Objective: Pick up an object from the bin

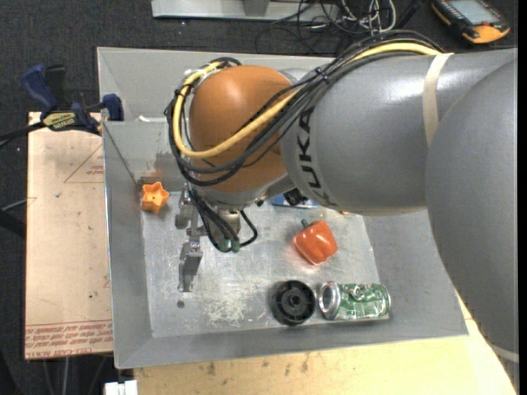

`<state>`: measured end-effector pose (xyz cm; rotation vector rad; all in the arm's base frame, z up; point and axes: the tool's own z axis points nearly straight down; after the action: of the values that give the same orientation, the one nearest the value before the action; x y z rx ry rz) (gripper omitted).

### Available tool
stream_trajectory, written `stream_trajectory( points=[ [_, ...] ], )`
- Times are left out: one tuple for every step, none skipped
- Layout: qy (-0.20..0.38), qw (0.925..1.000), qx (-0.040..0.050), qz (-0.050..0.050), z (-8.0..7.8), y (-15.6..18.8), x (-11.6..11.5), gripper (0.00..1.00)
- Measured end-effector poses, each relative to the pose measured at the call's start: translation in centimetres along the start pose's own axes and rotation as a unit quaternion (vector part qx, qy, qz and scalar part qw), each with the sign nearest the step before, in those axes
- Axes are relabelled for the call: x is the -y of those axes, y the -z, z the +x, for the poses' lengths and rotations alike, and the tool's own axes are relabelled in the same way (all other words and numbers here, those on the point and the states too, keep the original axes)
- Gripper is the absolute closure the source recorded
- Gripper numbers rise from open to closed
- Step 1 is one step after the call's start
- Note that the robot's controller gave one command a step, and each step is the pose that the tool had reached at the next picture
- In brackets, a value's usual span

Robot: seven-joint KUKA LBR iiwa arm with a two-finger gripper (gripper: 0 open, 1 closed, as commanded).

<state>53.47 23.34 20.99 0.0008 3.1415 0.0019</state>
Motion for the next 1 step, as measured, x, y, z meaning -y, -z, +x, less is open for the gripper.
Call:
stream_trajectory(
  points=[
    [0.000, 1.0000, 0.0000, 0.000, 0.00, 0.00, 0.00, 0.00]
  ],
)
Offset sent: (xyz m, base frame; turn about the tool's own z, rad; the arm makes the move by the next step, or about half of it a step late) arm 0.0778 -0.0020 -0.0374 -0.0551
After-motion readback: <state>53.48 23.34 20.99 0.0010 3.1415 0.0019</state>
